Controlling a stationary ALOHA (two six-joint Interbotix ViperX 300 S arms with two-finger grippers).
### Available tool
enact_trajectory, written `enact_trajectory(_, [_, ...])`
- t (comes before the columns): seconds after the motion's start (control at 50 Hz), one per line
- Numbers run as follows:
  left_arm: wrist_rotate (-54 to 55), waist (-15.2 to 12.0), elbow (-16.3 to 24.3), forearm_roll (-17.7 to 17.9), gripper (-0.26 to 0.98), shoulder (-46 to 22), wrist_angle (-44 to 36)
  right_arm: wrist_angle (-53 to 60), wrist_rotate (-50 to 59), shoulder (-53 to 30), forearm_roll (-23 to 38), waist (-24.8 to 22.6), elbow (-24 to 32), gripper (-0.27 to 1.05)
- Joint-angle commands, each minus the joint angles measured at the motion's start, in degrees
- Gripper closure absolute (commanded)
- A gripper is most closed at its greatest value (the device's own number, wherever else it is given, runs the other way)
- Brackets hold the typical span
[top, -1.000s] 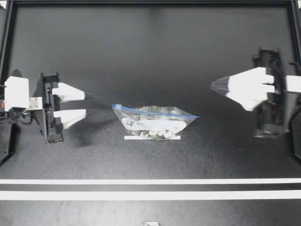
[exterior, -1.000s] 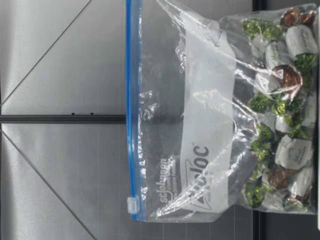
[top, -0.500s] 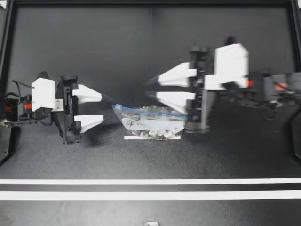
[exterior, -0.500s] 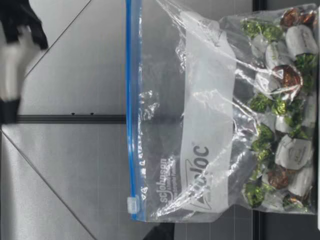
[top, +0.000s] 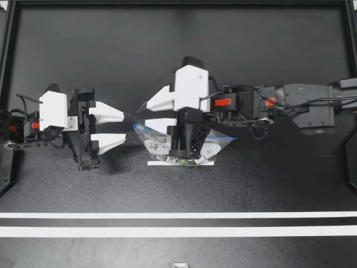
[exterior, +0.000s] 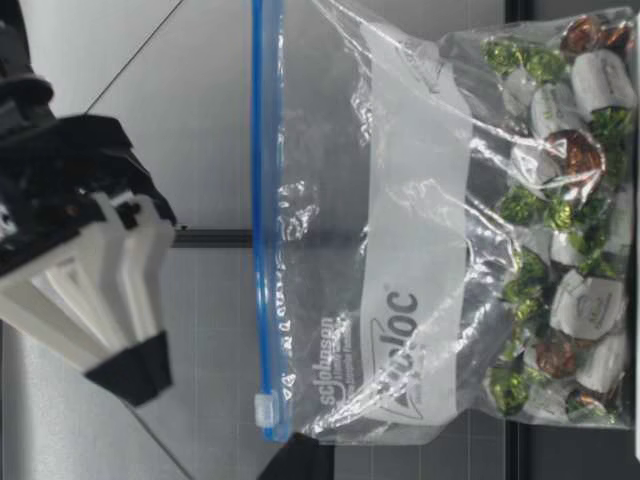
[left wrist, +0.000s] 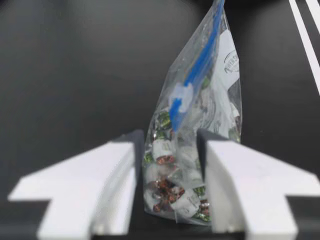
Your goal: Slide open the ziploc bag.
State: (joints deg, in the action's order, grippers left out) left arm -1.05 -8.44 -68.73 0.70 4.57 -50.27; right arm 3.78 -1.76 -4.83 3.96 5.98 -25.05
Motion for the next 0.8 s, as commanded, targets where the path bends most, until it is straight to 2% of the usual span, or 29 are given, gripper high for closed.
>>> enact_trajectory(0.0, [0.0, -0.18, 0.97, -0.09, 0.42, 0.35, -0.53, -1.05, 0.09, -0.7, 0.09, -0.18, 2.29, 0.4])
enact_trajectory(0.16, [0.18, -0.09, 1.14, -0.09, 0.48, 0.35, -0.44, -2.9, 0.09, -3.34, 0.09, -0.09, 3.6, 0.39])
enact_trajectory(0.54, [0.09, 0.0, 1.14, -0.18, 0.83, 0.35, 0.35, -5.36, 0.53, -4.75, 0.0, -0.09, 4.48, 0.39])
enact_trajectory(0.78, [0.09, 0.79, 1.32, -0.18, 0.86, 0.44, 0.35, -6.06, 0.62, -5.62, -0.09, -0.09, 5.1, 0.39])
